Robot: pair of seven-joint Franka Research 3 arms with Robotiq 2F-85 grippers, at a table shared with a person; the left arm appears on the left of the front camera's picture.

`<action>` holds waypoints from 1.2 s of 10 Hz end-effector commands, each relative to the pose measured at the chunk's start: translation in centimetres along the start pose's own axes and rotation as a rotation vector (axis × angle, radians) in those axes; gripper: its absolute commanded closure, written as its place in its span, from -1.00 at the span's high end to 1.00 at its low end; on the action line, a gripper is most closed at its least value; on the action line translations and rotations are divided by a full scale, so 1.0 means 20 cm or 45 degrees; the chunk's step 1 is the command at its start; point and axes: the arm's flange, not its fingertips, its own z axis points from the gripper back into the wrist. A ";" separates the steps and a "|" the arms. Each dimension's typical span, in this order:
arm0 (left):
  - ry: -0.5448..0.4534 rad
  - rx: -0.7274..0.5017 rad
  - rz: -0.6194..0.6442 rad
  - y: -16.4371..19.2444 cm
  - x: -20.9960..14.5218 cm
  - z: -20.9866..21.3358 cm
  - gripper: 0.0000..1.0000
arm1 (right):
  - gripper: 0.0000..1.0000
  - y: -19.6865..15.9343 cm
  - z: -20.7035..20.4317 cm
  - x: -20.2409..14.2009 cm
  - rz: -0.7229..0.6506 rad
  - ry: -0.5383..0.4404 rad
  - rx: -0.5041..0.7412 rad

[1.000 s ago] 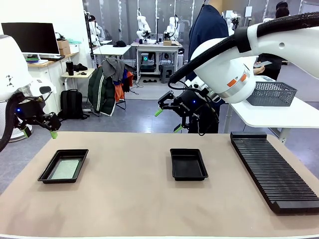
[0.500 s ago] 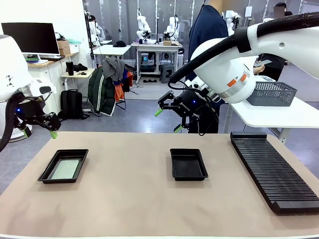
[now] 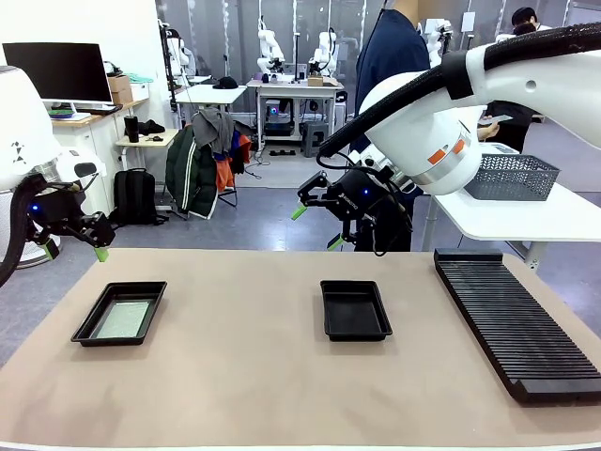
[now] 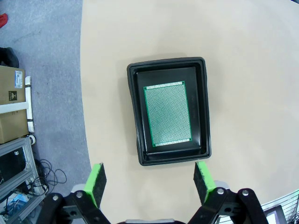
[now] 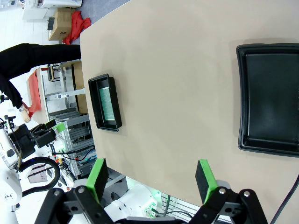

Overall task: Inspect and transfer BCBs to ESD trays.
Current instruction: Pick up the Blank PCB from the PCB Rack and place it in the right ESD tray.

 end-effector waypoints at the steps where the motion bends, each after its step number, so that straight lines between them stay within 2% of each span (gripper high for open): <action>1: -0.006 0.001 0.001 0.00 0.00 0.00 1.00 | 1.00 0.01 -0.01 0.01 -0.020 -0.005 -0.024; 12: -0.006 0.001 0.001 0.00 0.00 0.00 1.00 | 1.00 0.01 -0.01 0.01 -0.020 -0.005 -0.024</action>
